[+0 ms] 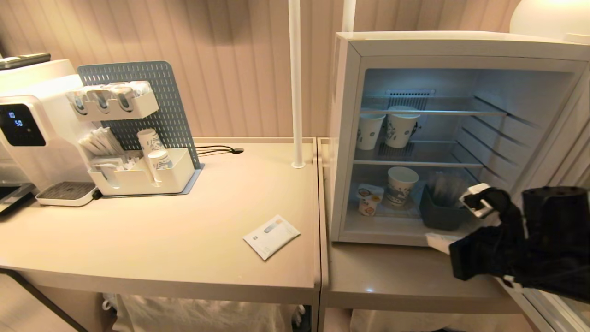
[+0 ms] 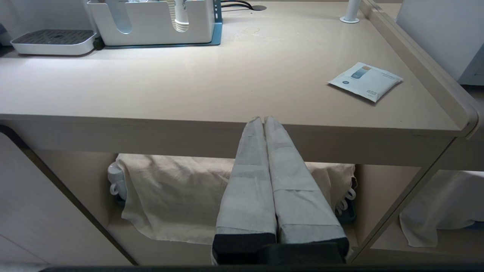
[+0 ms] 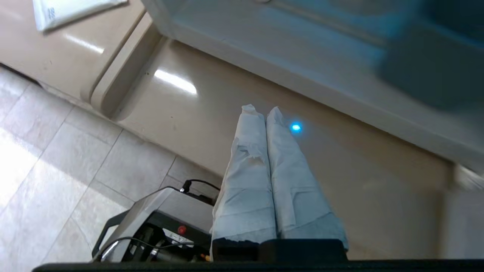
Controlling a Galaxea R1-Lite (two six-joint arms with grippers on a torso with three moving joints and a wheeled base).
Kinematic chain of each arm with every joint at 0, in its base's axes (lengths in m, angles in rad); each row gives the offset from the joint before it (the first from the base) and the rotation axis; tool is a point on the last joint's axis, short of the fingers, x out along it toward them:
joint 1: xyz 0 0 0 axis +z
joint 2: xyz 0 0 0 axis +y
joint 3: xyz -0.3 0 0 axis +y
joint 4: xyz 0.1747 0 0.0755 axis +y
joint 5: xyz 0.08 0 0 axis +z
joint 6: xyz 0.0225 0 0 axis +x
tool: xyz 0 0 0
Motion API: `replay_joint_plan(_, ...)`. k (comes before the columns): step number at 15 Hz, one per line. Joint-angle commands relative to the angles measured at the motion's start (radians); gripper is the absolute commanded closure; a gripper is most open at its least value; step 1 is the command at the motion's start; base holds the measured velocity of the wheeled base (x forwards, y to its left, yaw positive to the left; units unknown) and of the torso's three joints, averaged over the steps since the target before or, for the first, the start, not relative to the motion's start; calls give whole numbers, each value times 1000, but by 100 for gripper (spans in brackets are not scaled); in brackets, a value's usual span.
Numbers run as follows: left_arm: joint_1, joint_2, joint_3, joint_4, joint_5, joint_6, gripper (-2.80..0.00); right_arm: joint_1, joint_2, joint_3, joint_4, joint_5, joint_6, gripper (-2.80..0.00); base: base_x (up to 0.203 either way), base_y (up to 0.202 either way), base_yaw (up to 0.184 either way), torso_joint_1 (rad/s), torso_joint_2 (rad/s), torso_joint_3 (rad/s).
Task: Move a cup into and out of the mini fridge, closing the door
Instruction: Take the yoghurt out of the freezer
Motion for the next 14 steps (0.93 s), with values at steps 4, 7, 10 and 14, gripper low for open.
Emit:
replay_joint_plan(4, 0, 1, 0, 0, 0, 0, 0, 81, 501, -111, -473, -133, 37, 0, 0, 0, 0, 0, 0, 0)
replay_joint_plan(7, 0, 1, 0, 0, 0, -1, 0, 93, 525, -195, -522, -227, 79, 0, 0, 0, 0, 0, 0, 0)
replay_joint_plan(10, 0, 1, 2, 0, -1, -9, 0, 90, 569, -236, -509, -304, 71, -280, 0, 0, 0, 0, 0, 0)
replay_joint_plan(14, 0, 1, 2, 0, -1, -9, 0, 70, 601, -277, -510, -305, 71, -280, 0, 0, 0, 0, 0, 0)
